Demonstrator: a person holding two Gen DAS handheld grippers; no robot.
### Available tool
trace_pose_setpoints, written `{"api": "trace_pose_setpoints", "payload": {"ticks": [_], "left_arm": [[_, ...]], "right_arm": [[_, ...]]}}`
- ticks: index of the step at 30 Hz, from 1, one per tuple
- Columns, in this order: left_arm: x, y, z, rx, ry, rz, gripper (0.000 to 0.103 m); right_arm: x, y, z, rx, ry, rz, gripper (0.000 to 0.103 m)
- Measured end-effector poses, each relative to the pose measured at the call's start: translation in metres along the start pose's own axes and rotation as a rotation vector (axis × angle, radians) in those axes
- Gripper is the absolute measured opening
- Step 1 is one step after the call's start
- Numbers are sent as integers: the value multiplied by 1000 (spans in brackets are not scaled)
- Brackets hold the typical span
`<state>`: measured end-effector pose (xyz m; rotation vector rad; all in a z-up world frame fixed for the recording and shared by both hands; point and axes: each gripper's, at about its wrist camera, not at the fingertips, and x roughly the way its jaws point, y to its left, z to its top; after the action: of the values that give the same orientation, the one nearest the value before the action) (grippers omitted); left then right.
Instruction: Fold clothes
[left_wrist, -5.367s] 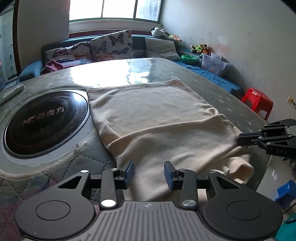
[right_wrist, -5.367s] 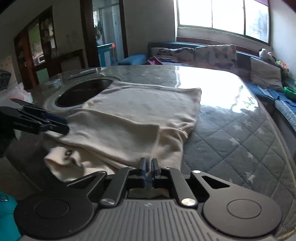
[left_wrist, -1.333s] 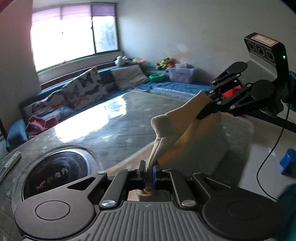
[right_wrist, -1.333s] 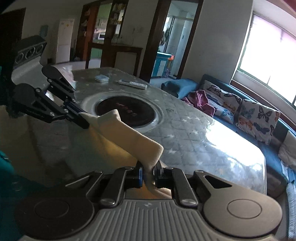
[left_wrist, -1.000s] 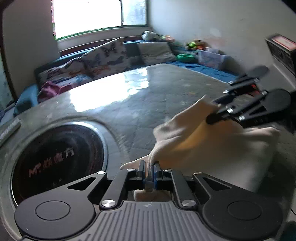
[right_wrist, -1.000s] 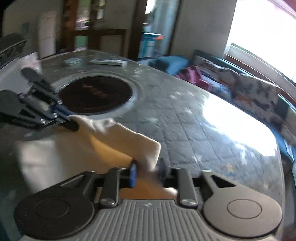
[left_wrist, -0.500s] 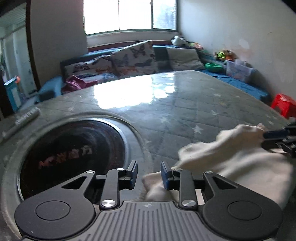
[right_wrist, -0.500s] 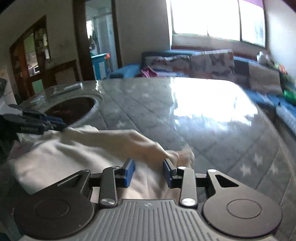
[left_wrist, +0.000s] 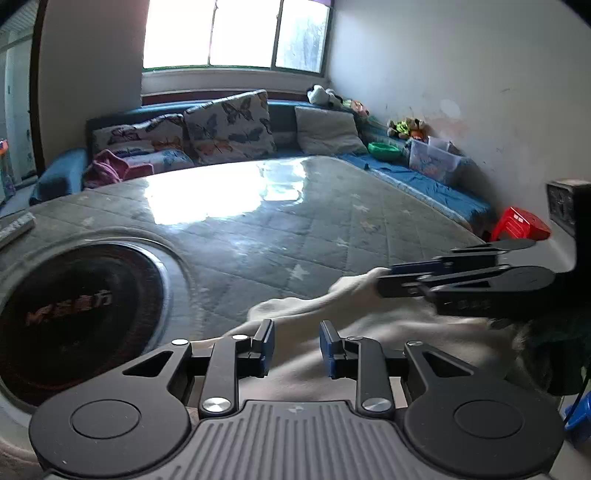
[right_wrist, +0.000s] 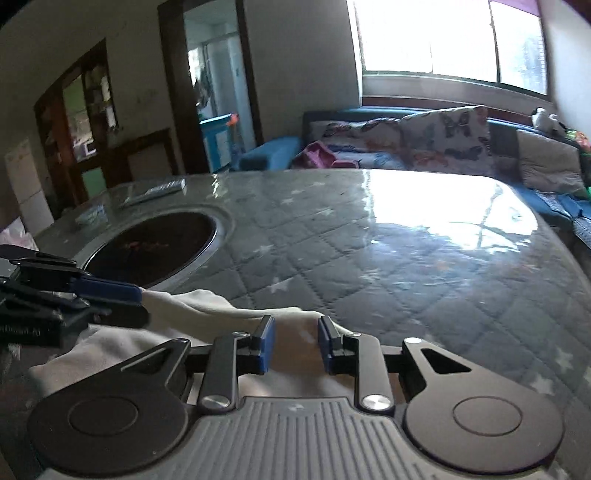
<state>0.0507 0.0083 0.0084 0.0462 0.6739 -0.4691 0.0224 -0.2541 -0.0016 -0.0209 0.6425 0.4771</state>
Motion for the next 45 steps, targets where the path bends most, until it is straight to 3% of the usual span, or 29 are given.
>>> {"api": "trace_pose_setpoints", "payload": {"ticks": [8, 15, 19, 24, 30, 34, 45], "left_arm": [[34, 10, 11, -68, 75, 33, 29], [37, 8, 10, -56, 73, 43, 29], [36, 10, 12, -60, 66, 34, 30], [29, 9, 12, -62, 50, 32, 31], [3, 17, 4, -85, 22, 56, 31], [-20, 17, -11, -77, 5, 65, 33], [-46, 8, -48, -66, -9, 83, 33]], "right_arm": [[14, 2, 2, 7, 40, -31, 24], [24, 12, 8, -7, 42, -10, 26], [26, 15, 9, -20, 37, -34, 26], [18, 29, 10, -34, 19, 10, 26], [21, 38, 4, -79, 26, 2, 27], [3, 44, 0, -99, -7, 27, 38], [-32, 69, -41, -157, -6, 95, 52]]}}
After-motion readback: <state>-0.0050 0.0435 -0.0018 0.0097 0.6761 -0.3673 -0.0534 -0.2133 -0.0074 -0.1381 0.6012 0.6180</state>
